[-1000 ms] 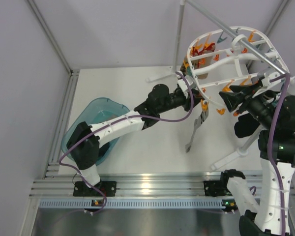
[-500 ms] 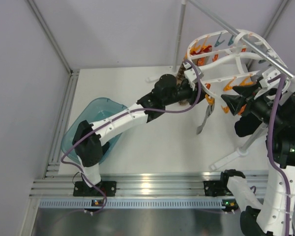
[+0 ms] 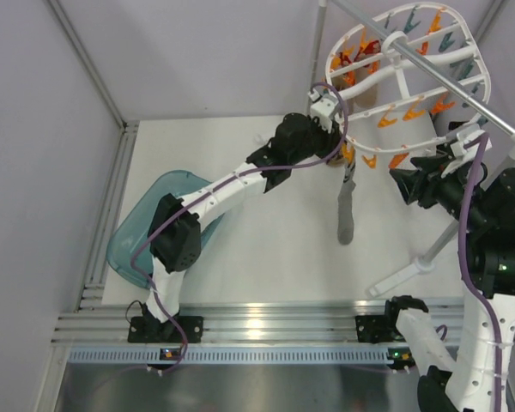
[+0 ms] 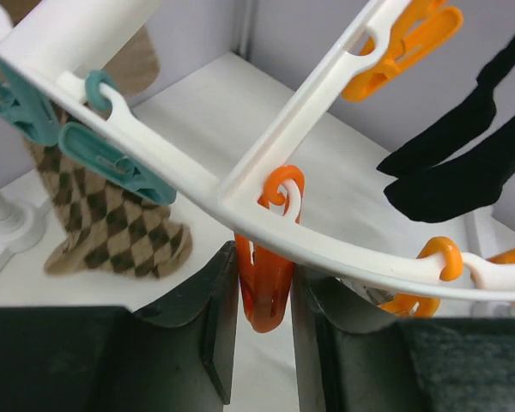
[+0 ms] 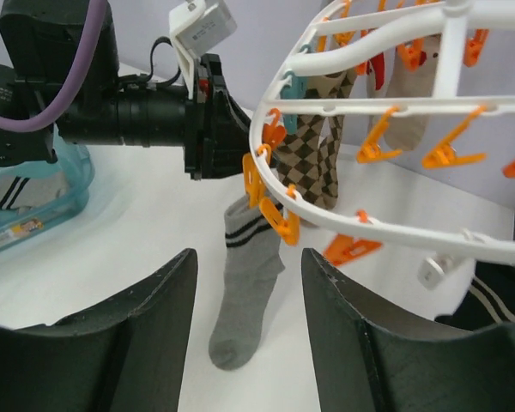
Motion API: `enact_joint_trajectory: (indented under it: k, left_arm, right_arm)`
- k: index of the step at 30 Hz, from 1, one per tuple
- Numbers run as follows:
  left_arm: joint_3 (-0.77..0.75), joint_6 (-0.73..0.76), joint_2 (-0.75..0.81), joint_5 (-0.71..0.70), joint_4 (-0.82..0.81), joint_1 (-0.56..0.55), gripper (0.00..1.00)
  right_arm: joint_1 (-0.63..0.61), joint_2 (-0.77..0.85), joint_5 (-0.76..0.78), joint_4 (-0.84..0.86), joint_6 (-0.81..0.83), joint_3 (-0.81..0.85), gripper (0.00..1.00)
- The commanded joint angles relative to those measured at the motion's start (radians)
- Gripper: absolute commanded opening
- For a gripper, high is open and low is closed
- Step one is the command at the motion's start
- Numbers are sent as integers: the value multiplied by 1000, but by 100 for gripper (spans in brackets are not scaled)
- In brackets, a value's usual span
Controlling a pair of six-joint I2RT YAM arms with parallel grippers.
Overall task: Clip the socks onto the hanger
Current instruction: Open the clamp at the hanger.
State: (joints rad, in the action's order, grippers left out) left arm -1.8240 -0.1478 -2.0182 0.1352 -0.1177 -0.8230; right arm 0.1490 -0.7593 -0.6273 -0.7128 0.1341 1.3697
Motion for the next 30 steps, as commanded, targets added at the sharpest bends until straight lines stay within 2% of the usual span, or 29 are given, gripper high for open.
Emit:
enact_joint_trajectory:
  k: [1, 6, 10, 13, 15, 18, 22, 27, 30]
  left_arm:
    - [-75, -55, 13, -104, -69, 50, 0]
    - [-74, -52, 29, -109, -71, 70, 0]
    - [-29, -26, 76, 42, -63, 64, 0]
    - [0, 34, 117, 84, -10, 56, 0]
    - [-1, 71, 137, 57, 59, 42, 0]
    - [-23, 120, 164, 17, 157, 22, 0]
    - [-41, 139, 196, -22, 230, -19, 0]
    - [-96, 162, 176, -89, 328, -73, 0]
    - [-138, 149, 158, -108, 383, -79, 0]
  right_arm:
    - [11, 12, 60, 59, -19, -12, 51]
    - [9, 6, 91, 118, -48, -52, 51]
    - [9, -2, -37, 141, -76, -70, 44]
    - [9, -9, -156, 141, -97, -73, 40]
    - [9, -9, -253, 157, -160, -78, 39]
    - [9, 2, -308, 249, -290, -115, 37]
    - [3, 43, -301, 378, -404, -246, 31]
    - [-14, 57, -279, 573, -569, -314, 28]
    - [-46, 37, -255, 584, -559, -320, 26]
